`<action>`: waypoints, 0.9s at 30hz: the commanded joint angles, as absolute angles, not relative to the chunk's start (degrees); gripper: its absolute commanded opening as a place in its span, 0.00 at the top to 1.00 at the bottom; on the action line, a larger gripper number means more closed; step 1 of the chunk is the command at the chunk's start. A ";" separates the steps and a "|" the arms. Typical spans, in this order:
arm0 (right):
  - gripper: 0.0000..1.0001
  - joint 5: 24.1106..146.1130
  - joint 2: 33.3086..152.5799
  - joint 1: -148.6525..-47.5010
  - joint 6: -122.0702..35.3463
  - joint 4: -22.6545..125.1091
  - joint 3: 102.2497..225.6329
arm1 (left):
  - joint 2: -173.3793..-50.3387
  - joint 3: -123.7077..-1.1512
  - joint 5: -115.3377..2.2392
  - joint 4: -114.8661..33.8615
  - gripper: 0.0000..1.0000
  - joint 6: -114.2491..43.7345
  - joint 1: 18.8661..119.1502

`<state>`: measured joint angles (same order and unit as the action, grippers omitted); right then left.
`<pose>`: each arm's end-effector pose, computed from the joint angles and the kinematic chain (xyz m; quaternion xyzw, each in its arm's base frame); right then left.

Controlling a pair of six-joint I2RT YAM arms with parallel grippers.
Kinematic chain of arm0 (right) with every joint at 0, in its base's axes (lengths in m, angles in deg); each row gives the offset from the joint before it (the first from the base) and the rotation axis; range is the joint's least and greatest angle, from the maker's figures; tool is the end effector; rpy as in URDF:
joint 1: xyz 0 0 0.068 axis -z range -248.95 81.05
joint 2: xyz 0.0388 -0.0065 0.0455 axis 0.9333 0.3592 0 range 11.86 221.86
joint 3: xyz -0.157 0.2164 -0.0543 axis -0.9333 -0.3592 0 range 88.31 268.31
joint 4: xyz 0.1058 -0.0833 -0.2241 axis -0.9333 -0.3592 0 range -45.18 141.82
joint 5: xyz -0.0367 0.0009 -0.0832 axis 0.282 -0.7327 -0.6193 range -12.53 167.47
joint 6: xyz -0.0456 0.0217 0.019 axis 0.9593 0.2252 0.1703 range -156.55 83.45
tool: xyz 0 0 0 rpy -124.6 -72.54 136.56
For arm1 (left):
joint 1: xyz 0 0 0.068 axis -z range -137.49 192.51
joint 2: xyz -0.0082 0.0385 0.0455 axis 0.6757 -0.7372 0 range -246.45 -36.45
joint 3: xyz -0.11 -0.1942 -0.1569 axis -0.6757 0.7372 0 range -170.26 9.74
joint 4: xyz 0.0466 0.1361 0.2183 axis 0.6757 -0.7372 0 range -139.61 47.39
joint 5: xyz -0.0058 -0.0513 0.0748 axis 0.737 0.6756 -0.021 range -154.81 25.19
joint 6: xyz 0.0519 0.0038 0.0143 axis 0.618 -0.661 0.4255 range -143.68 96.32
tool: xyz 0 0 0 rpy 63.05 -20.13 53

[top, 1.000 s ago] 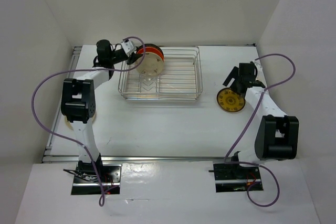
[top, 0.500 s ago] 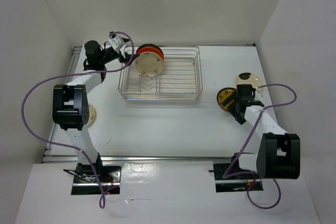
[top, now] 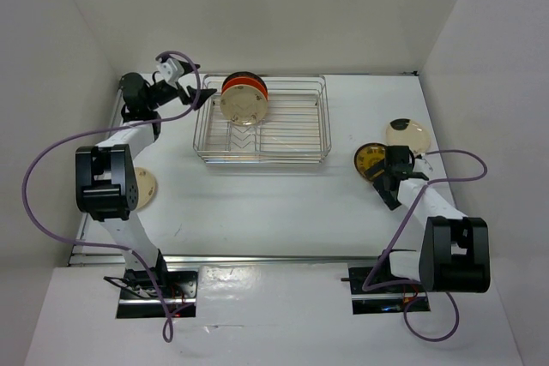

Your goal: Load the plates into the dish rack

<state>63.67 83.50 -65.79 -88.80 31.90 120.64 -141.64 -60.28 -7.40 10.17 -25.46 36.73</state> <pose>0.2191 -0.0206 0.1620 0.4733 0.8326 0.0040 0.2877 0.4136 0.0117 0.3044 0.3526 0.5424 -0.2588 0.7173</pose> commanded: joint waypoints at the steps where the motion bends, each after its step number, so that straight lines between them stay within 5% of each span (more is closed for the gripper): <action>1: 0.06 61.74 82.62 -65.61 -89.81 35.12 121.44 | -139.37 -60.22 -4.25 16.19 0.00 -27.46 36.00; 15: 0.29 58.13 98.96 -64.99 -89.37 36.26 129.53 | -138.85 -58.12 -4.25 15.58 0.00 -27.46 34.95; 27: 1.00 58.66 98.97 -64.99 -88.31 36.88 130.14 | -137.26 -56.79 -4.25 16.28 0.00 -29.21 33.19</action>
